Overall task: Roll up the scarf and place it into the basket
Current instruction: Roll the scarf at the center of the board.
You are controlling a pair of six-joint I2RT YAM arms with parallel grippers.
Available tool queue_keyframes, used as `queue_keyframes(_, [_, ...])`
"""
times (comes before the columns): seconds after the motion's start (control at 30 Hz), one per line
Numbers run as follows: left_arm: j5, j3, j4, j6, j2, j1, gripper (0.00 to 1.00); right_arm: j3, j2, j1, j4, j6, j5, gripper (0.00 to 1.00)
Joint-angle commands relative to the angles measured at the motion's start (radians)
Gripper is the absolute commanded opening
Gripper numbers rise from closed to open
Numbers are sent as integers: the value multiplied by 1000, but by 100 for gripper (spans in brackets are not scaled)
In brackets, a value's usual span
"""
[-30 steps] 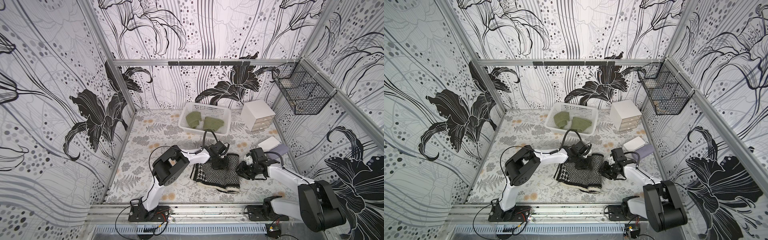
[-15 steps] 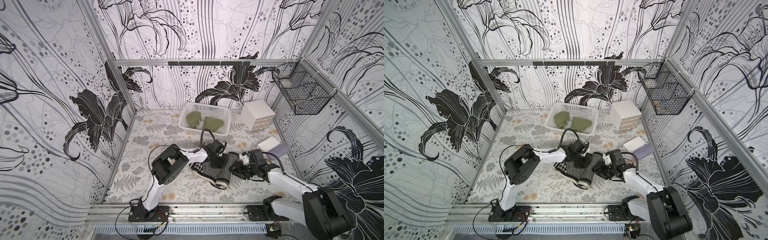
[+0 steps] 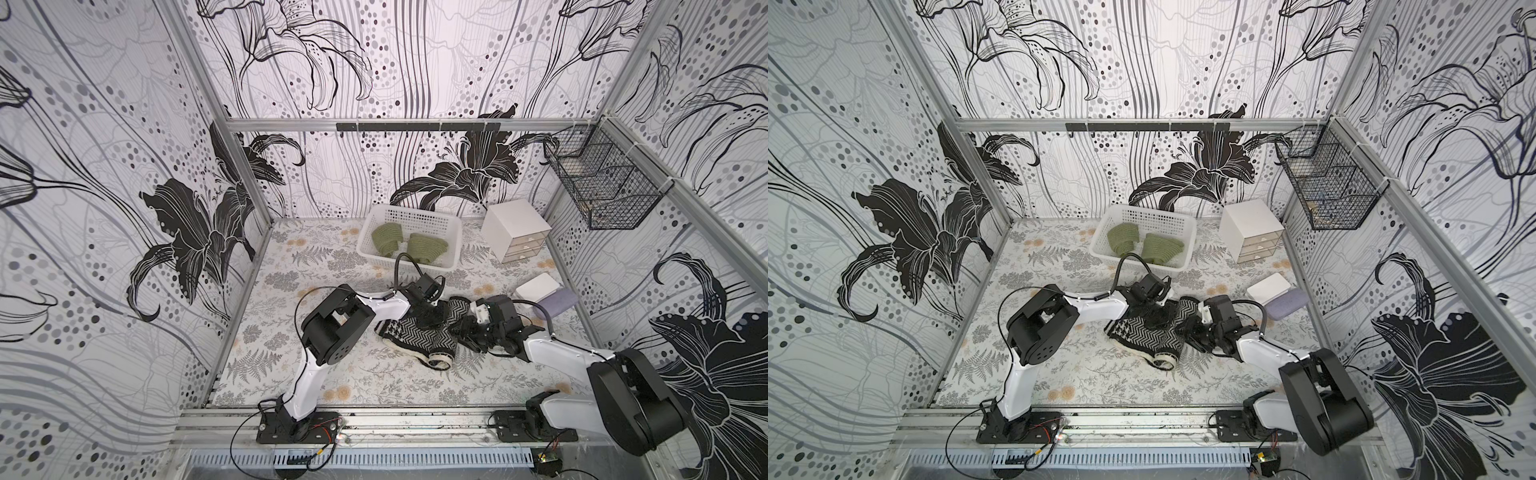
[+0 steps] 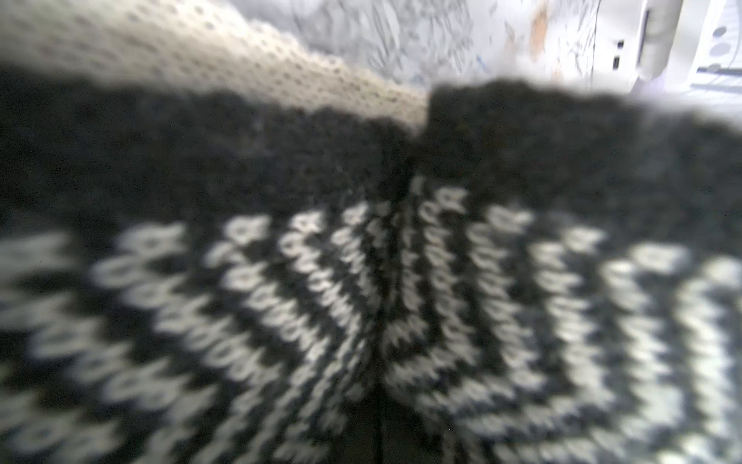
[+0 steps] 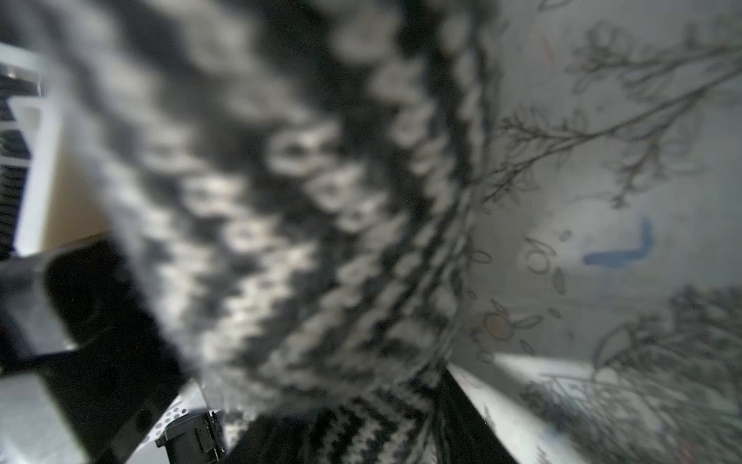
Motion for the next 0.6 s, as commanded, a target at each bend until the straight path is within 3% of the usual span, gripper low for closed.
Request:
queue_keyframes(0.0, [83,-2,140,-47,36,-50,0,36,49,57,103,35,-6,30])
queue_keyframes(0.1, [104,-2,165,-53,27,-56,0,39,57,64,107,36,-6,0])
queue_keyframes(0.23, [105,-21,185,-61,10,-56,0,32,24,64,69,27,5,0])
queue_keyframes(0.33, [107,-46,185,-60,-12,-38,0,55,-36,64,-82,-4,34,0])
queue_keyframes(0.37, [105,-57,176,-55,-25,-20,7,67,-58,64,-152,-21,43,0])
queue_keyframes(0.47, [8,-65,13,64,-92,38,88,130,-124,66,-462,-93,104,0])
queue_keyframes(0.5, [-67,-47,-98,133,-114,46,99,157,-134,66,-560,-115,114,0])
queue_keyframes(0.57, [-145,-35,-197,210,-148,58,99,217,-128,66,-724,-165,124,0])
